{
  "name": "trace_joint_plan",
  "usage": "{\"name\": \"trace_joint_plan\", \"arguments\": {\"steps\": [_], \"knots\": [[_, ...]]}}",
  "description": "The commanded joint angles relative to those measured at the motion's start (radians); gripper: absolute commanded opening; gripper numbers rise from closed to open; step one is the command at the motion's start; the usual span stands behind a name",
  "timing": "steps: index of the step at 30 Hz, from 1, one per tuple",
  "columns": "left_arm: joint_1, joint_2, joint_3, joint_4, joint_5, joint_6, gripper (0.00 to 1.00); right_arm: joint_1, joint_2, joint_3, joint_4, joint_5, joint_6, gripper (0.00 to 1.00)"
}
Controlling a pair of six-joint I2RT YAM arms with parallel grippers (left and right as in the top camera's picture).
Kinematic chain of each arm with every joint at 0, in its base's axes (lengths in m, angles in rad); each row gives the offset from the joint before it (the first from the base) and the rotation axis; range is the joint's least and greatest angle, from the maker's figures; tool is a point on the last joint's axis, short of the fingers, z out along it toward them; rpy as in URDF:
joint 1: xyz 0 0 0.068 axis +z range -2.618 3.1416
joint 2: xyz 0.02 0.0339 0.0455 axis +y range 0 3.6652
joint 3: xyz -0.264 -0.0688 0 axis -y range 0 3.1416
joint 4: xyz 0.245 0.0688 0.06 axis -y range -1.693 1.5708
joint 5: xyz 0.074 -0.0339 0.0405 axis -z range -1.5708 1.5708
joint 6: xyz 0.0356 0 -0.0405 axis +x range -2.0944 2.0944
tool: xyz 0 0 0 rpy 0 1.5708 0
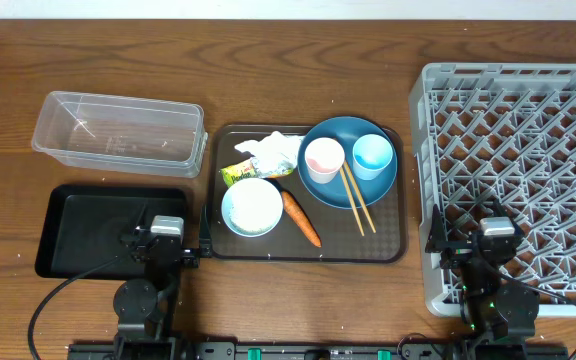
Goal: Sort waste into correct bins and load items into the dishwasher rack
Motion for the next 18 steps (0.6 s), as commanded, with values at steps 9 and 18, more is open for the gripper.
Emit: {"name": "trace_joint_plan", "arguments": {"steps": [9,18], "knots": [[0.003,0.000,-0.010,-0.043,0.026,0.013,0.98,0.000,0.000,-0.002,-0.004,-0.001,-0.004,0.99],[0.003,0.000,-0.009,0.013,0.158,-0.191,0.98,0.000,0.000,-0.002,-0.004,-0.001,-0.004,0.99]]}}
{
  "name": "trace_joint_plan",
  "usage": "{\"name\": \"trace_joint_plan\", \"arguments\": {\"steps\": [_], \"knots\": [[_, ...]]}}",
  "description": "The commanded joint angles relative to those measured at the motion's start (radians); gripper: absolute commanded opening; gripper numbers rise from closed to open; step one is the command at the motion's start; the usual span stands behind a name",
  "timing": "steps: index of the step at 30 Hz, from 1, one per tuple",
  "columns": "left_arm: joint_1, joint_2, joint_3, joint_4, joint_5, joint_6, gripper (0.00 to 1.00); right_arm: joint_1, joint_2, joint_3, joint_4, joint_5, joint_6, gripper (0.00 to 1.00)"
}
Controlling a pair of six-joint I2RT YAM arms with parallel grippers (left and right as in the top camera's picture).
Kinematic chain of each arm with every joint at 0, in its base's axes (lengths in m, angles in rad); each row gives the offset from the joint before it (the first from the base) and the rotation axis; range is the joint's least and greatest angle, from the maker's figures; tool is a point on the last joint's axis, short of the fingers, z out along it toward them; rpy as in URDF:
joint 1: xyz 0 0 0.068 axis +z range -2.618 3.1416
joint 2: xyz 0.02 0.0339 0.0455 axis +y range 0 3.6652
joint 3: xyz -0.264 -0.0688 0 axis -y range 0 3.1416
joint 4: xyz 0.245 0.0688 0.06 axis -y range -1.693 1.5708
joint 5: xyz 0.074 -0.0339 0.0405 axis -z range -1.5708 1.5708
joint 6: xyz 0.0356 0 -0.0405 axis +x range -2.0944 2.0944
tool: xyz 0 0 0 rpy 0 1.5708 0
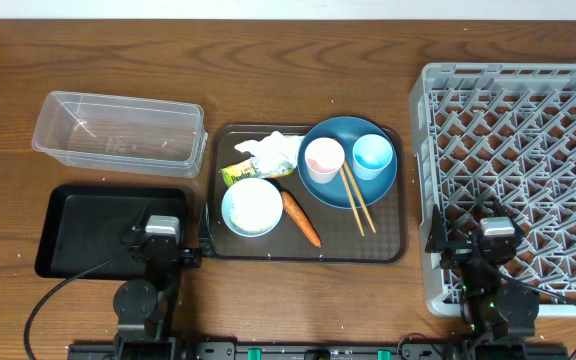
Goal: Sort waste into correct bins and load items into the dishwasher rack
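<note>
A dark tray in the middle holds a blue plate with a pink cup, a blue cup and chopsticks. Also on the tray are a white bowl, a carrot, a crumpled tissue and a yellow-green wrapper. The grey dishwasher rack stands at right. My left gripper sits low over the black bin's near right corner; my right gripper sits low over the rack's near edge. Neither shows its fingers from above.
A clear plastic bin stands at the back left. A black bin lies in front of it, beside the tray's left edge. Bare wooden table runs along the back.
My left arm has shifted slightly to the left near the black bin. Everything on the tray and the right arm stay as they were.
</note>
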Motion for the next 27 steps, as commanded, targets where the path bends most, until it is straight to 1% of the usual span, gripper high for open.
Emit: {"name": "trace_joint_plan", "arguments": {"steps": [1,2,3,6,10,13,15,17,20,22,24,27], "knots": [[0.003,0.000,-0.005,0.013,0.192,-0.077,0.98,0.000,0.000,-0.002,-0.004,-0.001,-0.004,0.99],[0.003,0.000,0.006,0.019,0.246,-0.091,0.98,0.000,0.000,-0.002,-0.004,-0.001,-0.004,0.99],[0.003,0.000,0.031,0.013,0.283,-0.136,0.98,0.000,0.000,-0.002,-0.004,-0.001,-0.004,0.98],[0.003,0.001,0.111,-0.040,0.292,-0.227,0.98,0.000,0.000,-0.002,-0.004,-0.001,-0.004,0.99],[0.003,0.039,0.277,-0.165,0.292,-0.233,0.98,0.000,0.000,-0.002,-0.004,-0.001,-0.004,0.99],[0.003,0.122,0.435,-0.257,0.305,-0.233,0.98,0.000,0.000,-0.002,-0.004,-0.001,-0.004,0.99],[0.003,0.209,0.555,-0.336,0.319,-0.233,0.98,0.000,0.000,-0.002,-0.004,-0.001,-0.004,0.99],[0.003,0.310,0.677,-0.437,0.323,-0.233,0.98,0.000,0.000,-0.002,-0.004,-0.001,-0.004,0.99],[0.003,0.500,0.889,-0.628,0.392,-0.233,0.98,0.000,0.000,-0.002,-0.004,-0.001,-0.004,0.99],[0.003,0.644,1.048,-0.794,0.447,-0.233,0.98,0.000,0.000,-0.002,-0.004,-0.001,-0.004,0.99],[0.003,0.782,1.197,-0.971,0.469,-0.233,0.98,0.000,0.000,-0.002,-0.004,-0.001,-0.004,0.99],[0.003,0.946,1.351,-1.174,0.472,-0.233,0.98,0.000,0.000,-0.002,-0.004,-0.001,-0.004,0.99]]}}
